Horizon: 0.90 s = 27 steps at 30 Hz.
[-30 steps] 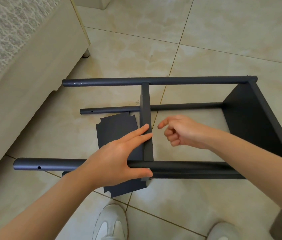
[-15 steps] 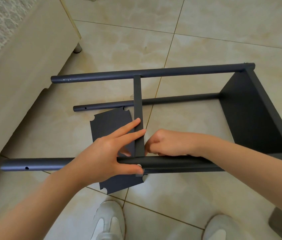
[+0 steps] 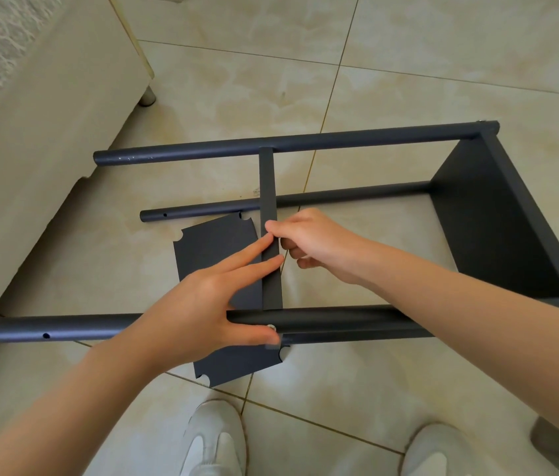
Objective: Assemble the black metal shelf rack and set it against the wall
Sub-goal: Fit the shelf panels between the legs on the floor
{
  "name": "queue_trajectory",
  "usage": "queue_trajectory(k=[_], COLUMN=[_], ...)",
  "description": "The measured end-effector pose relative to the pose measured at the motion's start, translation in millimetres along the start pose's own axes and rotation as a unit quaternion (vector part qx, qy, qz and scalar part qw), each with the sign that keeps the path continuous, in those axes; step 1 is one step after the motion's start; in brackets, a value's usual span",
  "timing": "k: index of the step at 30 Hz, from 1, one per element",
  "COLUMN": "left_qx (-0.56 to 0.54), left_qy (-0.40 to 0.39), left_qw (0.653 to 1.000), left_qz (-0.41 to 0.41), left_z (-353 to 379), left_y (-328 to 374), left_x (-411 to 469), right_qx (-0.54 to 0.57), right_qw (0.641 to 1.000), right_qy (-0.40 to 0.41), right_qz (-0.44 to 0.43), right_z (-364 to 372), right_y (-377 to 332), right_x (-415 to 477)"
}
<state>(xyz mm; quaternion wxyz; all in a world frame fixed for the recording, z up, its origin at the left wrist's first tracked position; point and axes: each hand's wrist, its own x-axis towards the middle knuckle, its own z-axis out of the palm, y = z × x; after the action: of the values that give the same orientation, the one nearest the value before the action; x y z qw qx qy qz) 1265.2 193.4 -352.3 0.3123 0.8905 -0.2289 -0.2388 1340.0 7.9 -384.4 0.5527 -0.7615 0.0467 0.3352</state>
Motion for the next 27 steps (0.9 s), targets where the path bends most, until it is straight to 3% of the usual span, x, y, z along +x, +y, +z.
queue_trajectory(k=[8,12,18,21,27], left_qx=[-0.022,-0.012,0.035,0.042,0.039], left_qy=[-0.012,-0.009,0.013,0.023,0.027], left_qw=[1.000,1.000,0.999,0.999,0.999], left_qz=[-0.005,0.001,0.000,0.001,0.005], left_z=[-2.2,-2.3,0.8,2.6,2.3], left_y=[-1.5,-1.1,-5.5,-5.1,-5.2], left_x=[1.3,-0.4,-1.8,-2.5,0.1], right_qx=[-0.010,0.119,0.019,0.073,0.134], right_qw=[1.000,0.990,0.982,0.964,0.944], right_qy=[-0.001,-0.065,-0.185,-0.250,-0.288], right_qz=[-0.005,0.031,0.044,0.059,0.091], right_z=[-2.0,-10.9,-28.4,-35.6,-40.5], right_y=[-0.5,5.5,22.7,26.9,30.2], right_x=[1.0,-2.3,-14.0,-19.9,-20.9])
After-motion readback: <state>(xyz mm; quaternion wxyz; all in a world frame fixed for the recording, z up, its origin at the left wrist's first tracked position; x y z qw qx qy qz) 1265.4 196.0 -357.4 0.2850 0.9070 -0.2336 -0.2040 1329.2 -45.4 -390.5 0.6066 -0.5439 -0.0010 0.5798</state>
